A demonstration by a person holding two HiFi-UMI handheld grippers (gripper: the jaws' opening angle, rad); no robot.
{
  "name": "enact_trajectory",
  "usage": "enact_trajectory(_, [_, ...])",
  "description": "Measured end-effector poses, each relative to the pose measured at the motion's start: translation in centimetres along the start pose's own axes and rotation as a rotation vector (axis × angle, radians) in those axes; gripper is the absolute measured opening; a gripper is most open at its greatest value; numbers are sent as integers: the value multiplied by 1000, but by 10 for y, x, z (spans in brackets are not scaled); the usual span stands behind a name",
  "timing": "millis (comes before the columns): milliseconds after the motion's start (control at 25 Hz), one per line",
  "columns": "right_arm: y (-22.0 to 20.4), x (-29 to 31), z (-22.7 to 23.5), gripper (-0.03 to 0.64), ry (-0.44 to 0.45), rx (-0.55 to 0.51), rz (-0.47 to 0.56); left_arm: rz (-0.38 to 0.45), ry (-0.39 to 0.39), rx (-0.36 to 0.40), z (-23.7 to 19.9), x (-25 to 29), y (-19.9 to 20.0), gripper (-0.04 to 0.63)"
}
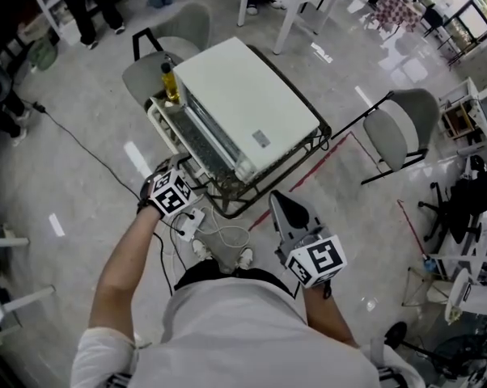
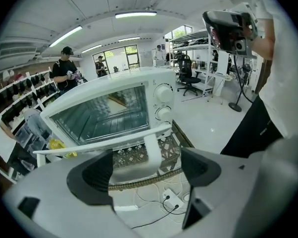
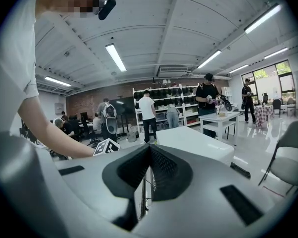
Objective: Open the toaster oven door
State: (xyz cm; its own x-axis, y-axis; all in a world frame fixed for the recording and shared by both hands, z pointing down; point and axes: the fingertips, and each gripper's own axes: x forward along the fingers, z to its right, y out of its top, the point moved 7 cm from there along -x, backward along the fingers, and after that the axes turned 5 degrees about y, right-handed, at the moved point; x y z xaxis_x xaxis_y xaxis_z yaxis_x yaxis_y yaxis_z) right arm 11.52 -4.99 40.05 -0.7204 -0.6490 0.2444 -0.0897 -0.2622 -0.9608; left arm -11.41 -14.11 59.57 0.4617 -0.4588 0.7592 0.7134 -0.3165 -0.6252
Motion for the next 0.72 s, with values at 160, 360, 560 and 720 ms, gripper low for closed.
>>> enact_trajectory(160, [0,3,-1,21,3,0,-6,3,2,-20,2,1,-5,420])
enact_trajectory(360, [-1,4,0,21,-6,1,-15,11,-1,-64,3,2,-15,420])
enact_trajectory(560, [0,6,1,21,-11,2,-16,9,-10,-125,5,1,-27,420])
enact_trajectory(720, [1,10,1,21,-12,0,-17,11,-12,-150,7,3,-36,420])
